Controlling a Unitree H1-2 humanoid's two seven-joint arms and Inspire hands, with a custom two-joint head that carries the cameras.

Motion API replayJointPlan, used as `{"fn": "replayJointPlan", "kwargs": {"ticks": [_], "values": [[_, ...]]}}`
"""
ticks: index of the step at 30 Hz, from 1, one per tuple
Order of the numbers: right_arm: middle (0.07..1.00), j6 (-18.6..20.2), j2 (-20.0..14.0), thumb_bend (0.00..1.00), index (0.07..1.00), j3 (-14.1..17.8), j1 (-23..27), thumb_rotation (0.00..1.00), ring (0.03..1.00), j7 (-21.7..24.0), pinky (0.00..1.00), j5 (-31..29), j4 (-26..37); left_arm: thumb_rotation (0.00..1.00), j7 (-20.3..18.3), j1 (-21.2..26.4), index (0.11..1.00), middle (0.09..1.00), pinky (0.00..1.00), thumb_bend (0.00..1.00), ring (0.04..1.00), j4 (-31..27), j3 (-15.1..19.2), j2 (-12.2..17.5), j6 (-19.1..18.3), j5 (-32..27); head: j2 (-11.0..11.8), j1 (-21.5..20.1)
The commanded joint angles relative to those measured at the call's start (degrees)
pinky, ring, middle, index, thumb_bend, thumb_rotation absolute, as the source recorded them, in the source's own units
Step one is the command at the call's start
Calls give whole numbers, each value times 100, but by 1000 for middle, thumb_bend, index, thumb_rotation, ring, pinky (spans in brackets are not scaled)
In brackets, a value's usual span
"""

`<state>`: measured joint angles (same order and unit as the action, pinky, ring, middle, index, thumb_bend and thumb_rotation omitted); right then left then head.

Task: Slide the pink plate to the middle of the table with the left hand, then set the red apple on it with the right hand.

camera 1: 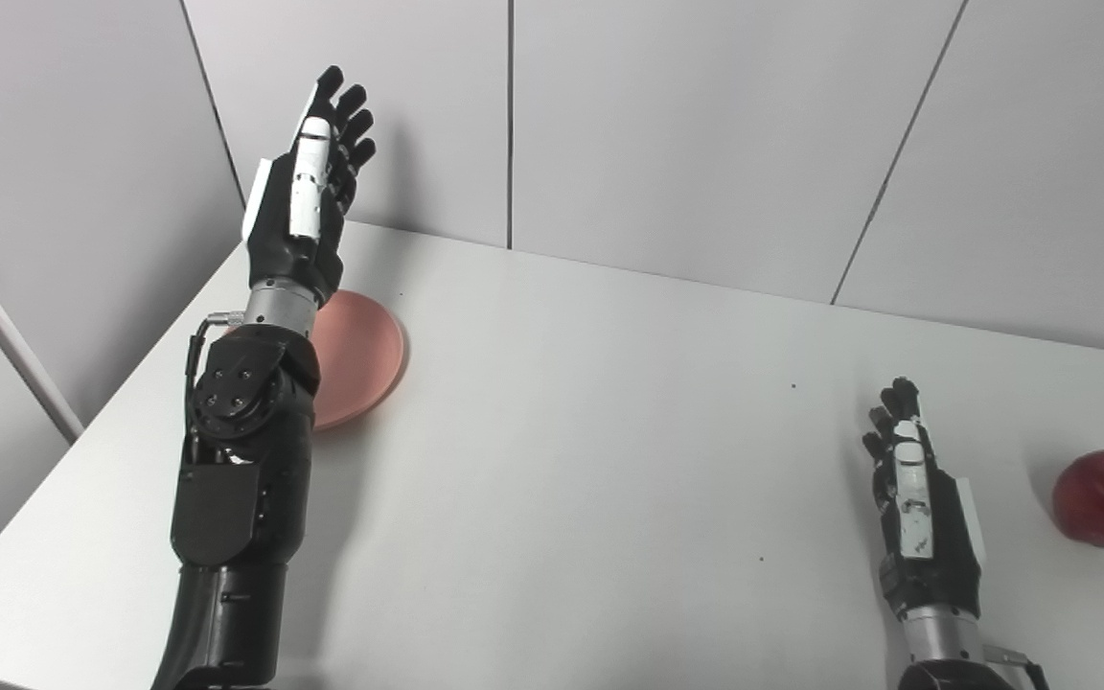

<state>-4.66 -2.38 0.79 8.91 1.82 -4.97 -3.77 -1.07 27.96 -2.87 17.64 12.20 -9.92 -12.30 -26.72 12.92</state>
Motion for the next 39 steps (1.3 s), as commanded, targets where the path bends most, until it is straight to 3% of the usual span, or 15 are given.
{"fn": "replayJointPlan", "kwargs": {"ticks": [1,15,39], "values": [[986,-78,-39,215,985,28,102,1000,992,53,1000,-7,63,1000,49,246,947,969,955,393,965,-99,90,159,188,-130,-6,-6],[995,-28,-64,231,995,34,109,1000,999,110,1000,-111,56,1000,85,202,965,984,997,416,991,436,687,622,415,-620,6,29],[994,31,-84,198,1000,46,68,1000,995,101,1000,-35,198,1000,65,12,962,984,1000,382,989,1591,1115,973,745,-914,-48,145]]}}
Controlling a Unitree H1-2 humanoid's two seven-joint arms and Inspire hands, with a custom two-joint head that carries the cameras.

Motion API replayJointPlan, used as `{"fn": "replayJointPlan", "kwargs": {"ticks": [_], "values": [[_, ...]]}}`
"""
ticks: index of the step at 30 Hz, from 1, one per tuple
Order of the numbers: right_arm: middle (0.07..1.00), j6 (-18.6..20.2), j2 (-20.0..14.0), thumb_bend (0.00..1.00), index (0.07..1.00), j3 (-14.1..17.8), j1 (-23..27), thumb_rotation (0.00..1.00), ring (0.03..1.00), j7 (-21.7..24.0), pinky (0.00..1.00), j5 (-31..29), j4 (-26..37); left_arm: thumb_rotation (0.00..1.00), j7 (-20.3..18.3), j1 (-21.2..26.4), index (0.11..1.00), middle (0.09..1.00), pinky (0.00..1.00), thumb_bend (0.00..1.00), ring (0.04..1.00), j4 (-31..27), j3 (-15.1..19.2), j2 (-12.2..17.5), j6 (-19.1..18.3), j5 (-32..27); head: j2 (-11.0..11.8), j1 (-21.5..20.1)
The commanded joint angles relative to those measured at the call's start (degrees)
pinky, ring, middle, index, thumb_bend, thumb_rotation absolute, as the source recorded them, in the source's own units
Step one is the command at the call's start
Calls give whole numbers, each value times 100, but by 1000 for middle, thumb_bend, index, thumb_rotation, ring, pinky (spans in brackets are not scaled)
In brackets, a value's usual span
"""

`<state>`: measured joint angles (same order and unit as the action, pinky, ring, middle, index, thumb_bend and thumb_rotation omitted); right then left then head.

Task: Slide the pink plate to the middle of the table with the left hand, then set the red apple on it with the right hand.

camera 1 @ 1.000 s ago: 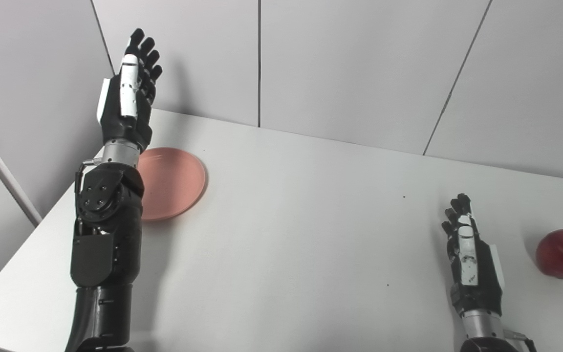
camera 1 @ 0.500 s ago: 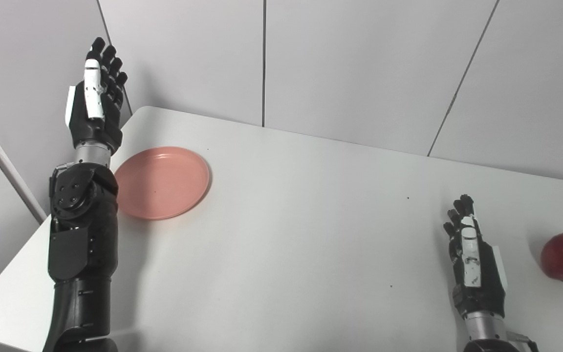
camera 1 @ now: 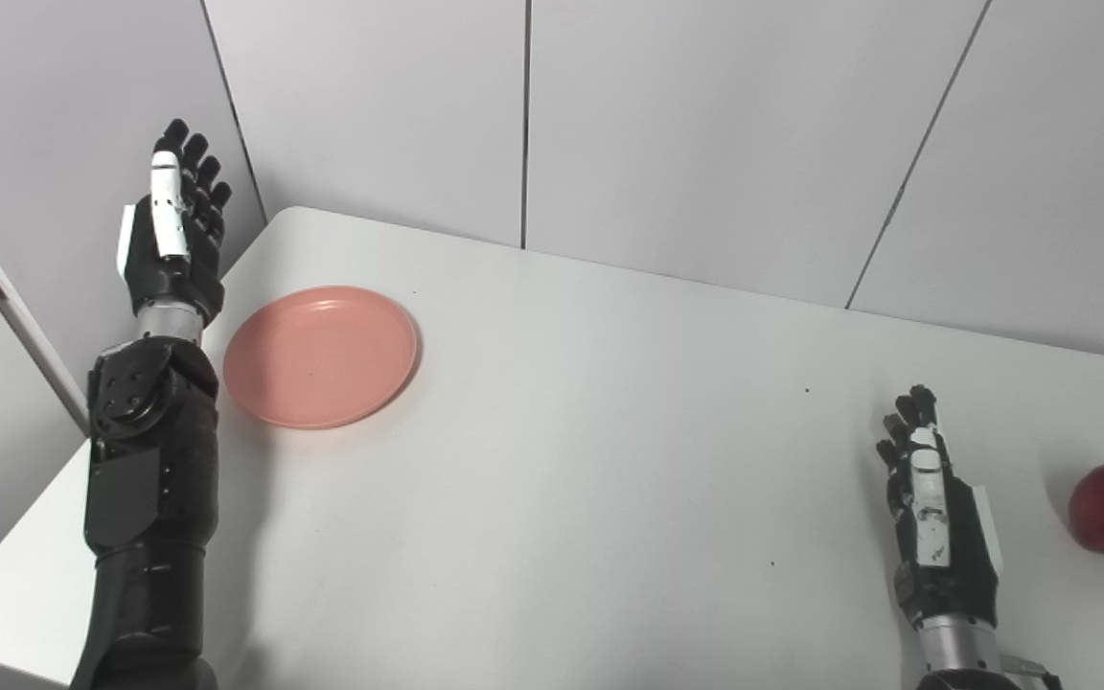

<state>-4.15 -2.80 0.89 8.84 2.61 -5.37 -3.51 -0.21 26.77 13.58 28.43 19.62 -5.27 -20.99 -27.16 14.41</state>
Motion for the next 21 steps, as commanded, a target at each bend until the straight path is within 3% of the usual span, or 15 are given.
{"fn": "replayJointPlan", "kwargs": {"ticks": [1,12,21], "values": [[994,-19,-48,200,1000,36,76,1000,995,27,1000,4,171,1000,-47,106,960,983,1000,380,989,1,43,255,308,-45,0,4],[991,-71,-74,199,999,47,71,1000,992,41,1000,-1,162,1000,-85,-72,944,967,993,344,972,462,30,436,379,-11,-9,44],[985,-67,-68,190,992,69,87,1000,985,31,1000,-2,143,1000,-287,-171,956,978,999,382,987,670,59,549,454,-127,-5,56]]}}
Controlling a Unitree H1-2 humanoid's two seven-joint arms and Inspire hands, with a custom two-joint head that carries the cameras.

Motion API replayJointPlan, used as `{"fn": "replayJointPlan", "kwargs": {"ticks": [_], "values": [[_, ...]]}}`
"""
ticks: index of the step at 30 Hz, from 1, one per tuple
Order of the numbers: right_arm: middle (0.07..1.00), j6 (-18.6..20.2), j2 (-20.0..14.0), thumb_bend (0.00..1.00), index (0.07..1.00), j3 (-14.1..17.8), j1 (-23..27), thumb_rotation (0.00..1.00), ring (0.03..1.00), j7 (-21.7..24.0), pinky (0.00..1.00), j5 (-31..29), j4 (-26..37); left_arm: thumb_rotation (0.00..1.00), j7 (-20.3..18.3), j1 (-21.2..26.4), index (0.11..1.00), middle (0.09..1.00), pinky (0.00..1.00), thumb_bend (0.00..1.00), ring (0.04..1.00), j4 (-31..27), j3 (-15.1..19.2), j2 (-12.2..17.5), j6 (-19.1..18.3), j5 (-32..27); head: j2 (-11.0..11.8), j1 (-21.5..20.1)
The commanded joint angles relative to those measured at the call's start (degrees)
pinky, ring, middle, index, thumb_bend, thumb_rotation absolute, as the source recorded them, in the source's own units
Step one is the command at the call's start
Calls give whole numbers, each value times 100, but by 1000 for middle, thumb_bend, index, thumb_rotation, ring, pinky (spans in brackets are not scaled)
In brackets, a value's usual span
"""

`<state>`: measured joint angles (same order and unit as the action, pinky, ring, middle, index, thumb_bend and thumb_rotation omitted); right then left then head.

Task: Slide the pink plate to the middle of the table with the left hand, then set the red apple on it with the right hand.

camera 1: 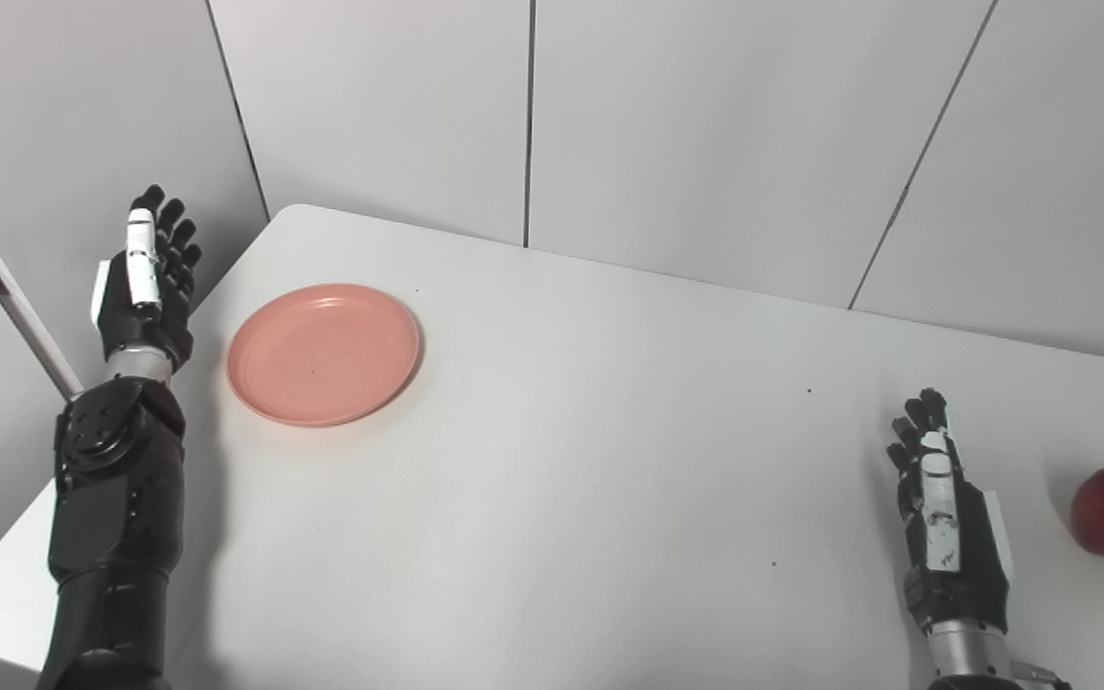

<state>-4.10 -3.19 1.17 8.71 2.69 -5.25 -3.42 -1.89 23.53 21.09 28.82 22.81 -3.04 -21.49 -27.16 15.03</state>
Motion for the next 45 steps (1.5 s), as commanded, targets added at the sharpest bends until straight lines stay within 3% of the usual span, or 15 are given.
{"fn": "replayJointPlan", "kwargs": {"ticks": [1,7,16,27,32,36,41,45], "values": [[984,-65,-26,190,991,44,100,1000,986,21,1000,-20,142,1000,-130,142,953,974,995,373,983,-67,26,238,223,-95,-16,-1],[992,-14,-51,193,999,35,104,1000,995,46,1000,-31,161,1000,-138,119,929,947,953,342,954,128,83,232,244,-168,-28,5],[986,-7,-72,193,993,41,98,1000,987,34,1000,-22,162,1000,-187,142,941,947,982,327,951,579,37,215,310,-130,-45,38],[988,-55,-84,188,993,44,113,1000,987,61,1000,-61,102,1000,-492,261,877,901,895,359,909,1421,21,279,640,-206,-41,34],[988,-34,-88,196,992,42,116,1000,988,63,1000,-54,102,1000,-278,307,867,894,906,352,906,1408,-33,197,511,-169,-40,27],[986,-84,-93,194,992,39,126,1000,987,77,1000,-49,72,1000,-428,312,895,920,938,321,930,1555,-157,224,612,-147,-40,20],[990,-46,-83,195,996,44,119,1000,992,87,1000,-60,100,1000,-501,279,939,945,945,308,947,1426,-214,136,481,-323,-47,12],[989,-28,-62,194,998,52,117,1000,989,74,1000,-69,110,1000,-550,257,961,960,990,341,966,1368,-362,113,424,-224,-37,8]]}}
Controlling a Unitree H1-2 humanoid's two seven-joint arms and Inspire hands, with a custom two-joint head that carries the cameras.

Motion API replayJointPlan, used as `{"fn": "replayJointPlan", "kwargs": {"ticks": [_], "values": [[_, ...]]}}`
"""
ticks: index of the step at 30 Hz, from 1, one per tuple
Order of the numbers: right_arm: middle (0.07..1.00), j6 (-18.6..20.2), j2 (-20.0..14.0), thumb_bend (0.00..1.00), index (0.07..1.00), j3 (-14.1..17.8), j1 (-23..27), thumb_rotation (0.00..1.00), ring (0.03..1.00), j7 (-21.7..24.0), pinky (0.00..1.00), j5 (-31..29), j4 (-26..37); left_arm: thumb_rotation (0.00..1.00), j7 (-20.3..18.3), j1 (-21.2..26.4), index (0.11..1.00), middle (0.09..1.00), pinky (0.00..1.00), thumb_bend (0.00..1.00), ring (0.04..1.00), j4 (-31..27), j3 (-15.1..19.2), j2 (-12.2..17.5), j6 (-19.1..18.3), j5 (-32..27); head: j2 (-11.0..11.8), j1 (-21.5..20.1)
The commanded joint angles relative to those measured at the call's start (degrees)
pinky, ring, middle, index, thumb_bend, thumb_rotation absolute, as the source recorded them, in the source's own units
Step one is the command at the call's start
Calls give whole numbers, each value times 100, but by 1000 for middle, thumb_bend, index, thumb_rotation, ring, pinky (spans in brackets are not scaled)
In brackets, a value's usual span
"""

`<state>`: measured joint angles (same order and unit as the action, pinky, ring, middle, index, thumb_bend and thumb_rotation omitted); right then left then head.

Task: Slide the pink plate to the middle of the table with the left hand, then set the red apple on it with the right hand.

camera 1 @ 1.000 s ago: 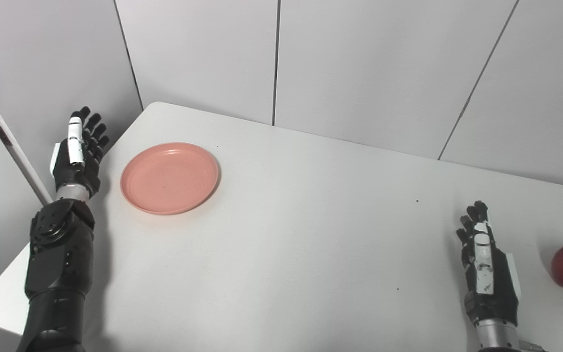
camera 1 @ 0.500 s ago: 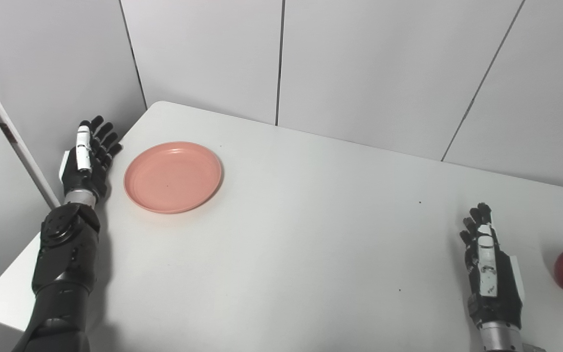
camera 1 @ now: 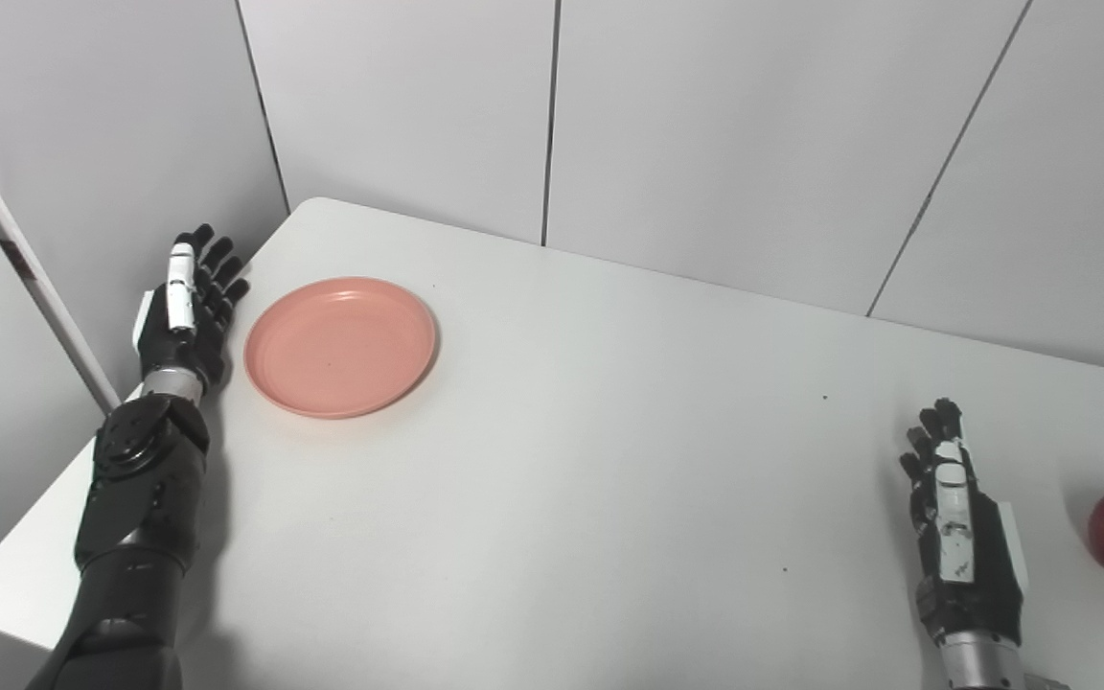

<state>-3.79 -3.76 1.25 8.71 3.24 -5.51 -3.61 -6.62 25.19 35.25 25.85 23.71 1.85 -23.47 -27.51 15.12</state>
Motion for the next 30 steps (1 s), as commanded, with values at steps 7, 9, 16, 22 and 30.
{"fn": "replayJointPlan", "kwargs": {"ticks": [7,9,16,22,30], "values": [[988,-82,3,187,995,37,124,1000,984,1,1000,-3,118,1000,-57,159,932,942,956,381,946,68,-249,-60,-31,30,7,-10],[991,-79,4,185,999,35,126,1000,987,5,1000,-6,117,1000,-143,172,933,945,963,412,948,118,-315,-69,6,13,5,-19],[985,-37,21,198,995,28,116,1000,983,-37,1000,47,156,1000,-223,236,903,911,914,385,913,237,-498,-173,155,91,0,-34],[984,39,24,208,993,23,109,1000,988,-30,1000,46,196,1000,-235,202,906,916,917,366,915,-79,-686,-309,-153,25,0,-34],[986,22,47,197,997,21,110,1000,988,-40,1000,71,201,1000,-98,33,898,908,902,328,905,-890,-931,-583,-647,148,-12,-67]]}}
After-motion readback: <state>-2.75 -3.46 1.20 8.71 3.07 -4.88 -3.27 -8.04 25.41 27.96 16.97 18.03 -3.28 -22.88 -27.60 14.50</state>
